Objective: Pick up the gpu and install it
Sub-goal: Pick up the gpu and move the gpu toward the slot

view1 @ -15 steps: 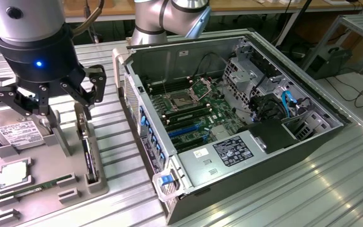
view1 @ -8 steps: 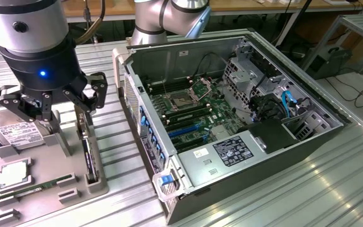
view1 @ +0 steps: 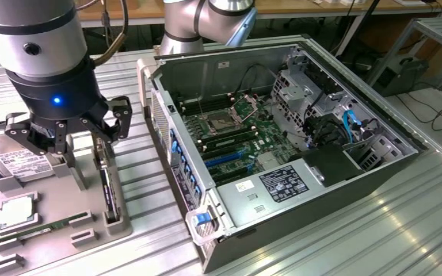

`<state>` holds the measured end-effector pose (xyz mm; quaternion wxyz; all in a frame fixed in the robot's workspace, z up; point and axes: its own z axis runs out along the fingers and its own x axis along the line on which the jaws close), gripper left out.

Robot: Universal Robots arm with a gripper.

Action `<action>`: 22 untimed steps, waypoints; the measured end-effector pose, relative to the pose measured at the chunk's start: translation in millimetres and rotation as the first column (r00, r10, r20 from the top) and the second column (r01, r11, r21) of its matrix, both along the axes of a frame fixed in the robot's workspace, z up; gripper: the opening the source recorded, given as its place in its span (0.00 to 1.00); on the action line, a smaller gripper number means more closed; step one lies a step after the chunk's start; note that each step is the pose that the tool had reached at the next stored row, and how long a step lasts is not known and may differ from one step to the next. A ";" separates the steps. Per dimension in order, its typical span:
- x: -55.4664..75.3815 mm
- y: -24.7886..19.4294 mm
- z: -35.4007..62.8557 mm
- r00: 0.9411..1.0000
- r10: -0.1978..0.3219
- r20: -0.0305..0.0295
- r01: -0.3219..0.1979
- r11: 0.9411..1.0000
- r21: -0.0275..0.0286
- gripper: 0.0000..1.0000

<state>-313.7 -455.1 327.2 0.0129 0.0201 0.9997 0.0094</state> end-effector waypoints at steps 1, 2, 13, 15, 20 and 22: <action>0.0 0.0 -1.5 1.000 0.000 0.000 0.000 1.000 -0.001 0.60; 0.0 0.0 -2.9 1.000 0.000 0.000 0.000 1.000 -0.001 0.60; 0.8 0.1 -18.1 1.000 -0.001 0.000 0.001 1.000 -0.009 0.60; 1.9 0.1 -20.4 1.000 -0.001 -0.001 0.001 1.000 -0.011 0.60; 3.0 0.0 -26.6 1.000 -0.001 -0.002 0.001 1.000 -0.017 0.60; 3.3 0.0 -30.2 1.000 -0.001 -0.002 0.001 1.000 -0.018 0.60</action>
